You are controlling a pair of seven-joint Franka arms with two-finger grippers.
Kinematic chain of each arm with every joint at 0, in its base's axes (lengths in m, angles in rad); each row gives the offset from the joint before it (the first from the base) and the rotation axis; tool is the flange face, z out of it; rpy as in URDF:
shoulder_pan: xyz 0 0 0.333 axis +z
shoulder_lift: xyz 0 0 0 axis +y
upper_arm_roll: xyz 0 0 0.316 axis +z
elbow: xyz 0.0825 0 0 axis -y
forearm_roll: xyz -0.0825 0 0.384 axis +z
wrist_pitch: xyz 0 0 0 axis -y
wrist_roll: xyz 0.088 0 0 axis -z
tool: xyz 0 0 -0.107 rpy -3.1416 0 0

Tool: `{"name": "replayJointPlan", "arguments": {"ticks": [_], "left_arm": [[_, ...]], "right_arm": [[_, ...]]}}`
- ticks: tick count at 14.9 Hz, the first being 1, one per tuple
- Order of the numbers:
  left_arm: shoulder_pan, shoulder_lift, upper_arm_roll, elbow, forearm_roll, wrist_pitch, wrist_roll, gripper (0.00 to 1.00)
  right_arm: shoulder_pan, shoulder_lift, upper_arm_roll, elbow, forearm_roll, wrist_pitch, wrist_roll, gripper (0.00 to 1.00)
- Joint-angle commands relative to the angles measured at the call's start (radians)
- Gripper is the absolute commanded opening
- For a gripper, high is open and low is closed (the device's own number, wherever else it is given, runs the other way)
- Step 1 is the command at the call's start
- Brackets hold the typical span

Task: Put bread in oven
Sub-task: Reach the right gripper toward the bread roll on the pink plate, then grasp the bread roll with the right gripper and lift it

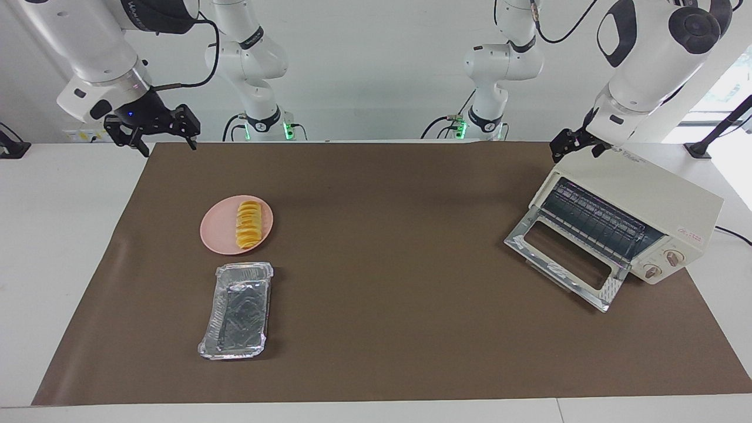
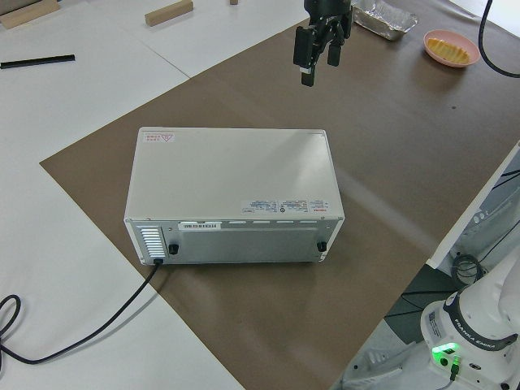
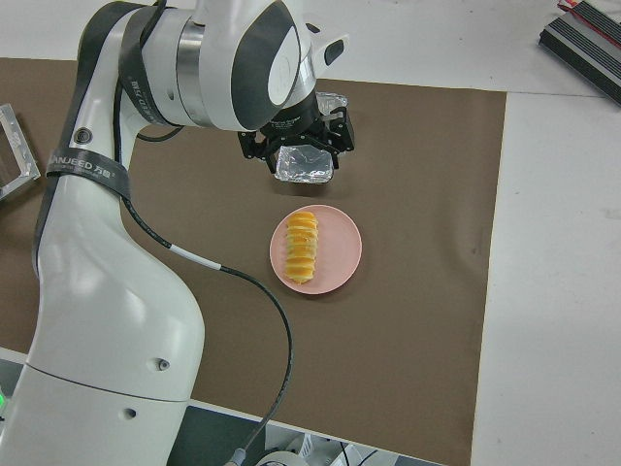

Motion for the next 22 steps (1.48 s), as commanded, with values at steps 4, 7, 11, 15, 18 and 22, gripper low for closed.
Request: {"name": "replayJointPlan", "arguments": {"ticks": [4, 7, 11, 15, 18, 22], "left_arm": [[0.003, -0.020, 0.003, -0.012, -0.017, 0.000, 0.001, 1.00], [0.003, -0.020, 0.003, -0.012, -0.017, 0.000, 0.001, 1.00], [0.003, -0.021, 0.003, -0.012, -0.017, 0.000, 0.001, 1.00], [0.003, -0.020, 0.003, -0.012, -0.017, 0.000, 0.001, 1.00], [0.003, -0.020, 0.003, -0.012, -0.018, 0.000, 0.001, 1.00], [0.003, -0.020, 0.003, -0.012, -0.017, 0.000, 0.001, 1.00]], "right_arm": [[-0.008, -0.015, 0.012, -0.018, -0.006, 0.012, -0.020, 1.00], [-0.003, -0.068, 0.015, -0.134, -0.002, 0.045, -0.023, 1.00], [0.058, -0.189, 0.021, -0.433, 0.001, 0.275, -0.011, 1.00], [0.062, -0.185, 0.022, -0.648, 0.007, 0.510, -0.005, 1.00], [0.063, -0.095, 0.022, -0.691, 0.007, 0.649, -0.005, 1.00], [0.108, 0.007, 0.022, -0.731, 0.009, 0.849, 0.029, 1.00]]}}
